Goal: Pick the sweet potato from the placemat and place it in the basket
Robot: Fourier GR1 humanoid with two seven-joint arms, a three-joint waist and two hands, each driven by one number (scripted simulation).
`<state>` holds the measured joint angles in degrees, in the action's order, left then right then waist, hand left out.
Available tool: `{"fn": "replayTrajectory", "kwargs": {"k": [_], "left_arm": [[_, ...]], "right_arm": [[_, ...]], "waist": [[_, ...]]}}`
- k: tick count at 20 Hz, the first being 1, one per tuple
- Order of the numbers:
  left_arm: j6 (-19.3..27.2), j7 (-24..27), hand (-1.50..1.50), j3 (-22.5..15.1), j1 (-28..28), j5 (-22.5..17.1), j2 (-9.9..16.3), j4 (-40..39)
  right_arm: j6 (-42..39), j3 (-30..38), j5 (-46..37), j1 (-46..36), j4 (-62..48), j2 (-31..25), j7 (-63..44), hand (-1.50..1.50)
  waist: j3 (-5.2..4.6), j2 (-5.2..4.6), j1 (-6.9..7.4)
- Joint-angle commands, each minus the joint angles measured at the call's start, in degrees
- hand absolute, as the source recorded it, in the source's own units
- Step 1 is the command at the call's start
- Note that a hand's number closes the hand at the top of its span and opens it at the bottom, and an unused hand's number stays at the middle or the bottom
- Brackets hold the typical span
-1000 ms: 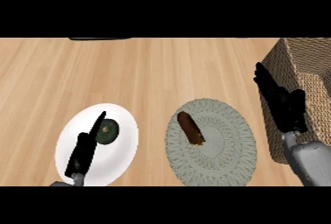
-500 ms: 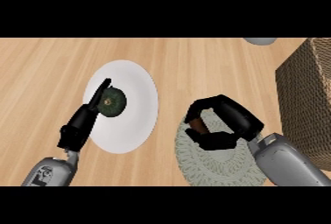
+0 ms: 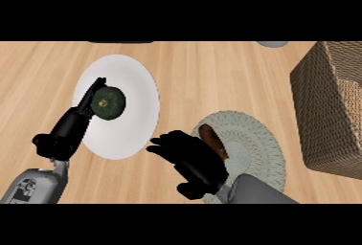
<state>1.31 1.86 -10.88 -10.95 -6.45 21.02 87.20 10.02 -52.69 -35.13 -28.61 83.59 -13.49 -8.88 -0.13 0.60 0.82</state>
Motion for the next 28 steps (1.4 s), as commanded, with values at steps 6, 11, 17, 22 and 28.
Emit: {"fn": "replayTrajectory", "kwargs": {"k": [6,11,17,22,28], "left_arm": [[-0.9,0.4,0.0,1.1,1.6,-0.3,0.8,-0.5],[-1.5,-0.9,0.0,2.7,0.3,-1.2,2.0,1.4],[-2.1,-1.2,0.0,2.6,1.3,-1.7,0.9,1.9],[-1.9,0.7,0.0,3.2,1.2,-0.3,0.3,-0.3],[-2.8,-0.8,0.0,4.0,2.2,-0.2,0.4,3.2]], "right_arm": [[-18.7,-2.8,-21.1,-16.2,4.1,3.1,-28.0,-1.5],[-42.8,-2.9,-13.3,-17.3,7.6,7.0,-38.0,-1.5],[-62.9,7.1,-2.3,-18.8,14.6,13.3,-49.5,-1.5],[-68.2,11.1,-0.4,-15.6,23.1,13.4,-56.0,-1.5],[-70.6,12.7,-3.3,-13.3,24.9,11.8,-51.4,-1.5]], "waist": [[-0.2,0.6,-1.71],[-0.07,0.54,-1.91],[0.05,0.04,-1.52],[0.06,0.01,-2.31],[0.1,-0.29,-1.01]]}}
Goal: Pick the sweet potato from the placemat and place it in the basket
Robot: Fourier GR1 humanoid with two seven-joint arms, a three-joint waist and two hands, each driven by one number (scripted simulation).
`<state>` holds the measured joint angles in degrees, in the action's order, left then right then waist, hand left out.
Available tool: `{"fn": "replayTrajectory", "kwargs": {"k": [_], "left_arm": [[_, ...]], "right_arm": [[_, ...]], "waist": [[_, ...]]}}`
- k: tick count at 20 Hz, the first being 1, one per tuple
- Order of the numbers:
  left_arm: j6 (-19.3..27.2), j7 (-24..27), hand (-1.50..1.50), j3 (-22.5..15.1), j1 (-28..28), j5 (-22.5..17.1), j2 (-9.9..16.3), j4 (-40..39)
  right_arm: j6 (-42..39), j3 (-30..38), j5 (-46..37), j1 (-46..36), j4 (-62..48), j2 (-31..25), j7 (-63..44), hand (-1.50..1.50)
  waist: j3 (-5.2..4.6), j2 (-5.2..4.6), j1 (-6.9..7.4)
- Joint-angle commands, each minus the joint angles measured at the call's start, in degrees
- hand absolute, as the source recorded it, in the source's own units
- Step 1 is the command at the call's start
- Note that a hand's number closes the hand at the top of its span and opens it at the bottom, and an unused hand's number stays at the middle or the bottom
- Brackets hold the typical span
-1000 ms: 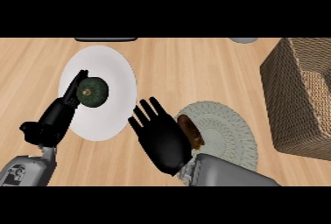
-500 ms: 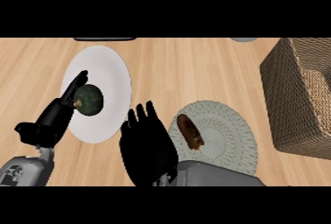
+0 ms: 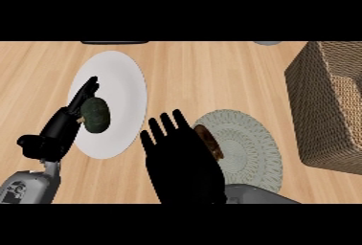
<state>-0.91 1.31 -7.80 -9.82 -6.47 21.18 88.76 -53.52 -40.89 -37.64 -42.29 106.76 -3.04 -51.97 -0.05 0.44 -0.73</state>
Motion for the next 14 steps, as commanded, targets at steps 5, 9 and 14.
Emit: {"fn": "replayTrajectory", "kwargs": {"k": [5,9,14], "left_arm": [[-1.8,1.4,0.0,1.5,-1.5,1.1,-2.0,-2.5],[-3.7,-0.1,0.0,3.1,0.0,0.5,-0.9,-0.5],[-2.9,-0.7,0.0,2.6,-1.0,3.0,-3.4,-0.9]], "right_arm": [[0.9,1.1,-7.4,6.3,0.6,-2.9,1.4,-1.5],[10.2,-0.2,-12.9,8.7,-3.0,-6.0,9.2,-1.5],[15.1,-2.7,-17.5,14.2,-2.7,-8.0,14.6,-1.5]], "waist": [[0.04,-0.46,0.66],[0.06,-0.5,1.02],[0.06,-0.43,0.77]]}}
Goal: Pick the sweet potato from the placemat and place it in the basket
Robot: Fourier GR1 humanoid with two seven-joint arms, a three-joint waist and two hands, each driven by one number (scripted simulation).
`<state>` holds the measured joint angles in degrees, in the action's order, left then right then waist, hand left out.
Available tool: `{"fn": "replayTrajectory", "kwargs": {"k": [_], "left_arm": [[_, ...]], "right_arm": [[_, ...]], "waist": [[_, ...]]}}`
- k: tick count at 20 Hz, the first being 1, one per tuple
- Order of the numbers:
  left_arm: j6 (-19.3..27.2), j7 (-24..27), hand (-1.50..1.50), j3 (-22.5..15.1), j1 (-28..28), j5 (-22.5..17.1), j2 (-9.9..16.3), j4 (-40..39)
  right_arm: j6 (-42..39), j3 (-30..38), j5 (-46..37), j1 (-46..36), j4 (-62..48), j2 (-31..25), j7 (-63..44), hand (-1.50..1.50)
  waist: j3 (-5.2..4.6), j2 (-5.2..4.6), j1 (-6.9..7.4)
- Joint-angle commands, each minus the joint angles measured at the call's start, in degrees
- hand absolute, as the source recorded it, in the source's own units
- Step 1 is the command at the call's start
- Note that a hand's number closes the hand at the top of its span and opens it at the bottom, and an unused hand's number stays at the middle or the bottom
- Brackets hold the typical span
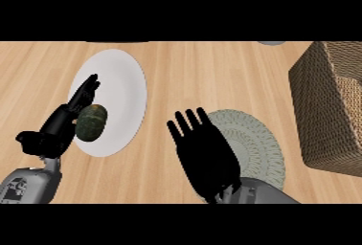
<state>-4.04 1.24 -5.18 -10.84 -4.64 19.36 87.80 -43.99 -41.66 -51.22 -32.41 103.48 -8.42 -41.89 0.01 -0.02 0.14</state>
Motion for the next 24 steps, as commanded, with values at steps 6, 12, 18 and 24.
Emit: {"fn": "replayTrajectory", "kwargs": {"k": [6,12,18,24], "left_arm": [[-2.5,-0.8,0.0,1.7,3.6,0.9,-1.0,3.5],[-0.7,3.7,0.0,0.1,2.4,5.8,-5.2,-1.8],[-4.1,-4.4,0.0,3.2,2.8,3.1,-3.6,6.0],[-5.1,1.3,0.0,4.7,3.6,4.8,-5.3,2.3]], "right_arm": [[12.3,2.6,-9.1,0.3,-12.7,-1.8,14.3,-1.5],[17.1,2.1,-12.5,5.5,-13.7,-2.4,20.6,-1.5],[12.8,6.8,-12.8,6.1,-10.9,-1.2,24.4,-1.5],[12.5,5.3,-19.7,6.4,-14.5,4.0,22.2,-1.5]], "waist": [[-0.01,0.02,0.23],[-0.02,-0.01,-0.03],[-0.01,0.06,0.02],[-0.02,0.04,0.05]]}}
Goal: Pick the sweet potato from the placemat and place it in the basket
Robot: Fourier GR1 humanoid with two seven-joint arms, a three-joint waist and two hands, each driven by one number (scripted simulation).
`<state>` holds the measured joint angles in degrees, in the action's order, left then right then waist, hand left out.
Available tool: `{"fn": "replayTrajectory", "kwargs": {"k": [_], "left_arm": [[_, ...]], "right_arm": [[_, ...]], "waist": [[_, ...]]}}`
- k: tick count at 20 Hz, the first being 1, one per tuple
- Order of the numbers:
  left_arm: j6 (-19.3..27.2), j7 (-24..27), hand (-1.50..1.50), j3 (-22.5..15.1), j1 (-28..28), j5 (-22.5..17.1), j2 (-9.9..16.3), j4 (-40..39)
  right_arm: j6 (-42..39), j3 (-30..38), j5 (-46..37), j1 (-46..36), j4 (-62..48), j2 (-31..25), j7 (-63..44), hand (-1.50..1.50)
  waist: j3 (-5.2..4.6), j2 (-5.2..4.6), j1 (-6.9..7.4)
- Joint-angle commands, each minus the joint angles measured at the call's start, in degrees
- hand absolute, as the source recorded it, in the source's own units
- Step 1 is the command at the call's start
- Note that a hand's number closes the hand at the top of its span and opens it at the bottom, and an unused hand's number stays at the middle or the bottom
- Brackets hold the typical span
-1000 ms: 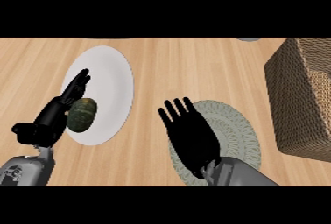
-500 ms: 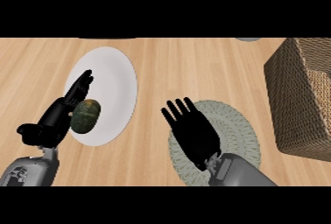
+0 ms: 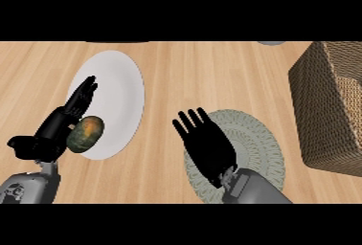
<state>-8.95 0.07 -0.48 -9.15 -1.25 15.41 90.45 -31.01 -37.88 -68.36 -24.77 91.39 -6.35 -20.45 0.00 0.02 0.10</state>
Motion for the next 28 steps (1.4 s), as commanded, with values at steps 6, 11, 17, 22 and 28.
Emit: {"fn": "replayTrajectory", "kwargs": {"k": [6,11,17,22,28], "left_arm": [[0.4,-2.4,0.0,0.2,-2.1,2.4,-2.4,0.9],[-2.5,0.8,0.0,1.8,0.5,2.1,-2.1,-0.8],[-4.1,-0.7,0.0,3.5,1.0,1.7,-1.2,0.8],[-2.7,3.7,0.0,2.5,1.1,4.9,-3.3,-2.4],[-2.1,-2.5,0.0,4.0,-5.3,3.8,-4.4,-2.8]], "right_arm": [[-5.5,1.2,-5.9,1.2,2.3,1.3,0.6,-1.5],[2.4,1.2,-10.7,1.7,-7.6,3.8,3.7,-1.5],[6.3,4.6,-12.8,1.4,-13.9,4.0,6.6,-1.5],[8.0,6.7,-15.8,0.7,-18.7,5.3,6.1,-1.5],[8.8,6.6,-15.8,-0.1,-22.8,6.3,6.4,-1.5]], "waist": [[0.0,0.05,-0.08],[0.0,0.0,0.04],[0.0,-0.01,0.09],[-0.01,-0.04,0.02],[0.0,-0.06,0.06]]}}
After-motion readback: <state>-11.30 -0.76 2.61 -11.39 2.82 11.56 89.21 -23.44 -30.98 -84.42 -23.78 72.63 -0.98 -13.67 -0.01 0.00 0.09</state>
